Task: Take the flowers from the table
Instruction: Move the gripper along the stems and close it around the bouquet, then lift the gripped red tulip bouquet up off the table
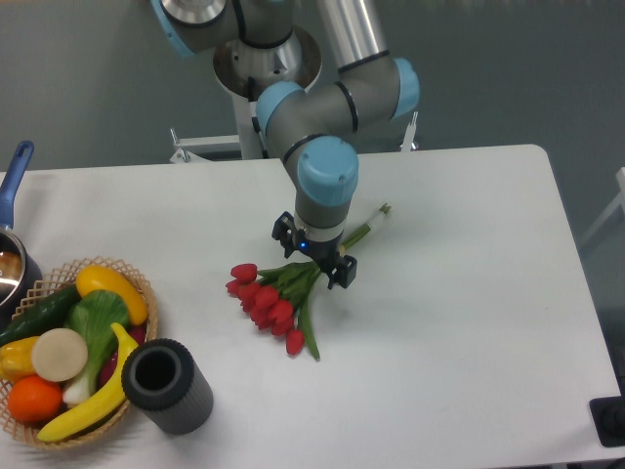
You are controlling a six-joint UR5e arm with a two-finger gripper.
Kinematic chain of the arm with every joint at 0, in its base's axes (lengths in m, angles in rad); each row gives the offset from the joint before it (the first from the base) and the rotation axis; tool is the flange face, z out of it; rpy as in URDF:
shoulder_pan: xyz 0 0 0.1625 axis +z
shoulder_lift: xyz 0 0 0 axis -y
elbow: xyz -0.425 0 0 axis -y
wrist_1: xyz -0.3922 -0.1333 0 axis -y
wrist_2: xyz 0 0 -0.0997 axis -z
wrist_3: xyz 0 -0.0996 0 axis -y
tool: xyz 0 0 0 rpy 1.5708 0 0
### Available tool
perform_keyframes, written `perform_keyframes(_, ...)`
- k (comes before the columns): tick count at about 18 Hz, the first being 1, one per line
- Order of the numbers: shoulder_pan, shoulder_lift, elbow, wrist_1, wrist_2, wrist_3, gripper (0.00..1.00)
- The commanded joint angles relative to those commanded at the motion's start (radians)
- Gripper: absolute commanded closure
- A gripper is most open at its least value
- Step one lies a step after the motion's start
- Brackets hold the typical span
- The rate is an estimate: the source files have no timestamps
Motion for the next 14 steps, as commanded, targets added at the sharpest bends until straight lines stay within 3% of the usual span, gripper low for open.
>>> perform_keyframes(1, 0.0, -0.006, 0.0, 0.0, 0.0, 0.002, 0.09)
perform_keyframes(3, 0.0, -0.011, 0.003, 0.0, 0.002, -0.002, 0.5)
perform_keyframes(6, -0.002, -0.011, 0.002, 0.005, 0.008, -0.021, 0.58)
perform_keyframes(10, -0.012, -0.011, 0.008, 0.017, 0.008, -0.069, 0.87)
perform_keyframes(14, -0.012, 0.04, 0.014, 0.015, 0.005, -0.069, 0.91)
